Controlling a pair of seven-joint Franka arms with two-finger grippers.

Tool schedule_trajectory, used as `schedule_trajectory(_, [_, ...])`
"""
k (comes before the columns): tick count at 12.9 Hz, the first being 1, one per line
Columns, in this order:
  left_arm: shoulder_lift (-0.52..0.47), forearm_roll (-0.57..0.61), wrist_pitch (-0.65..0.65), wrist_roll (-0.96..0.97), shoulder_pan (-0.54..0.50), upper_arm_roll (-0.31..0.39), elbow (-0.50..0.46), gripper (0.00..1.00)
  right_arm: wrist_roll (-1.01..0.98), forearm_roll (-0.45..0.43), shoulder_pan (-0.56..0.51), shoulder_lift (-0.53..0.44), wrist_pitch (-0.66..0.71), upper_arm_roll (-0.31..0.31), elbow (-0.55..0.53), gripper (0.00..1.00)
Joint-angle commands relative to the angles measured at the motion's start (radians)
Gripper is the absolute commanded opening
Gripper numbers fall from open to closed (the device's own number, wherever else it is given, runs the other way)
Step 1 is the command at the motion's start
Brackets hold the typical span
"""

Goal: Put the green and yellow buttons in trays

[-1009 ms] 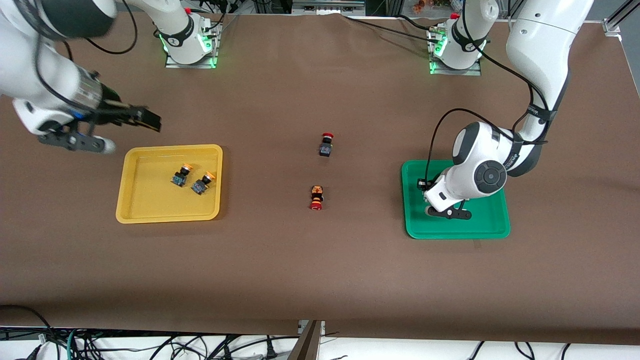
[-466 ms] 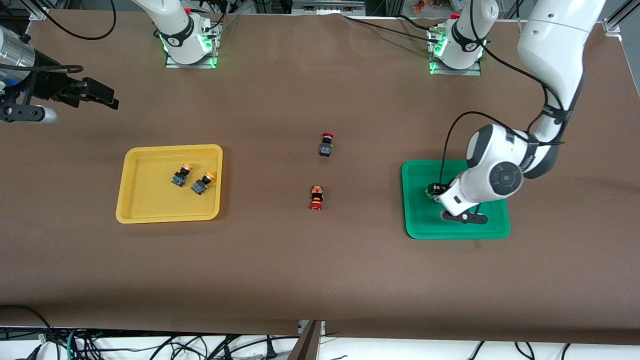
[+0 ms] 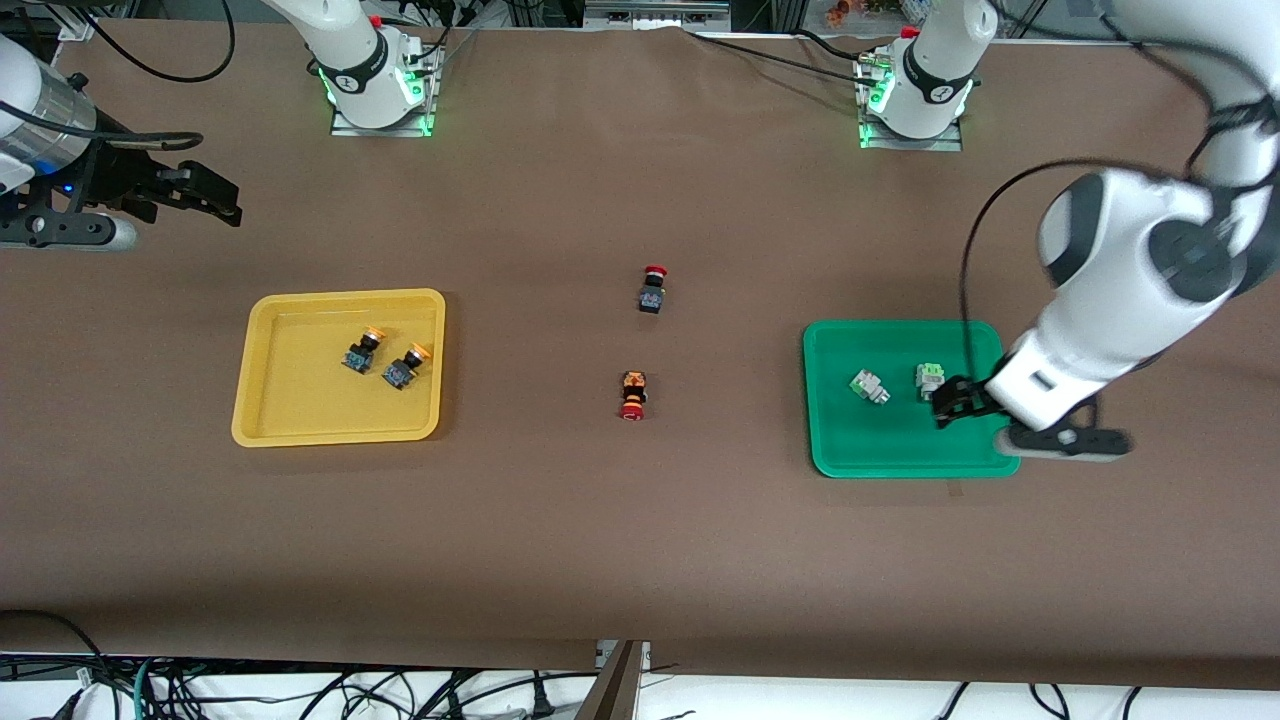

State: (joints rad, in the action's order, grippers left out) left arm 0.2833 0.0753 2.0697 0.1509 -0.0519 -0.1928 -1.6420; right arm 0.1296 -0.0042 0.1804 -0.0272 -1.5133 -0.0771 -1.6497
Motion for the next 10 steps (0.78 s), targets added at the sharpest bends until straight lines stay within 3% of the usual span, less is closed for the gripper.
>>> schedule_trajectory(1, [-0.073, -0.069, -0.222, -0.005, 0.003, 0.068, 0.063, 1.0, -0.014, -0.011, 0.002, 0.022, 0.001, -0.003, 0.066, 1.0])
schedule_trajectory(4, [-0.12, -0.138, -0.419, -0.007, 0.021, 0.145, 0.125, 1.0, -0.01, -0.01, -0.001, 0.061, 0.002, -0.003, 0.128, 1.0])
schedule_trajectory(10, [-0.173, -0.126, -0.462, -0.007, 0.021, 0.144, 0.06, 1.0, 0.004, -0.008, 0.007, 0.07, -0.001, -0.001, 0.133, 1.0])
